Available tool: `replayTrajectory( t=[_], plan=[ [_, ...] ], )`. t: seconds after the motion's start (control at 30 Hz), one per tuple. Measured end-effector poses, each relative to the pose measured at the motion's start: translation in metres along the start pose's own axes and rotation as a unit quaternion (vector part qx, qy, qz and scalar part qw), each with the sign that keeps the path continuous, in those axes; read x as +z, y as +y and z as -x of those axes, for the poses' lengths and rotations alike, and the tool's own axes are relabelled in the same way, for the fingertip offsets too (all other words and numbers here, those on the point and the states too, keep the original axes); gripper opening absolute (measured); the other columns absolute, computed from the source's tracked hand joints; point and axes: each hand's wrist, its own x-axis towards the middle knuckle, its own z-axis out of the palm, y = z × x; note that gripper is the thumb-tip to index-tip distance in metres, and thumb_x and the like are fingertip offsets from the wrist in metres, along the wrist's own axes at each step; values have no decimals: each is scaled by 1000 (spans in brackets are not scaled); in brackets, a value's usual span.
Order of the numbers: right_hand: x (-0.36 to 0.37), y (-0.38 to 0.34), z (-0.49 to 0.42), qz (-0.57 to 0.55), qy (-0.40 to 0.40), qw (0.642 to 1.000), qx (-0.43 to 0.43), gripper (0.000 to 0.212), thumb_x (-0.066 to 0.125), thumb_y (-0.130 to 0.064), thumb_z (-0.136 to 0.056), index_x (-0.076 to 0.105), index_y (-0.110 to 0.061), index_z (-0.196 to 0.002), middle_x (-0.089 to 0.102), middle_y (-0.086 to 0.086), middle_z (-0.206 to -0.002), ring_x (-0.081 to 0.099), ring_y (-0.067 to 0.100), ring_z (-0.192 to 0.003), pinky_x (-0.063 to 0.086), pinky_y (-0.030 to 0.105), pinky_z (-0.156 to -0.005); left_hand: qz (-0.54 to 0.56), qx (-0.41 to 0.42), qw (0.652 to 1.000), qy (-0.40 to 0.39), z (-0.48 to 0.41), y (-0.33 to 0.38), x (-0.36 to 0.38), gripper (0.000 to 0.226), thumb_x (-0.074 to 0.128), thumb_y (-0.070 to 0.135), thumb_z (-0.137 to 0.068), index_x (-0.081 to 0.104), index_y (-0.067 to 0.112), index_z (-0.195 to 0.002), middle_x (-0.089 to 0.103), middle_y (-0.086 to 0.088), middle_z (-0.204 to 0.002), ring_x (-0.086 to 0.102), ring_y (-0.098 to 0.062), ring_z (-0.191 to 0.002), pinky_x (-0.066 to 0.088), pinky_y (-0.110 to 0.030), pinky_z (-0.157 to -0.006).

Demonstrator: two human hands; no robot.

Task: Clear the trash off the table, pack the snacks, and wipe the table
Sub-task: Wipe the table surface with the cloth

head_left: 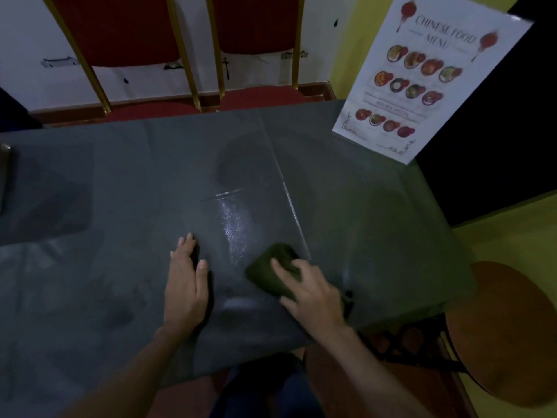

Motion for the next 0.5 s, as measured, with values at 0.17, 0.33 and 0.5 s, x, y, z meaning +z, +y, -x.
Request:
replayTrajectory(
  t=[0.17,0.33,0.5],
  plan=[
    [-34,107,21,26,67,952,298,75,73,-30,-80,37,-35,-145,45,11,-122,56,32,-103,53,42,-73,-45,16,999,-12,0,3,4,51,28,33,-97,33,5,-140,29,-9,-155,15,-18,-147,6,-36,-121],
    [-30,67,-44,-1,86,939,334,70,63,-36,-87,31,-29,-149,40,13,-129,51,33,-112,49,44,-86,-77,17,997,-14,1,4,6,53,25,35,-97,34,4,-139,27,-11,-155,14,-21,-147,4,-34,-121],
    [4,-32,-10,-34,-6,998,50,74,67,-48,-71,43,-39,-140,52,2,-121,58,22,-95,56,32,-60,-54,-4,999,0,1,0,4,50,23,34,-99,35,8,-140,31,-7,-154,16,-15,-146,6,-32,-121]
  ],
)
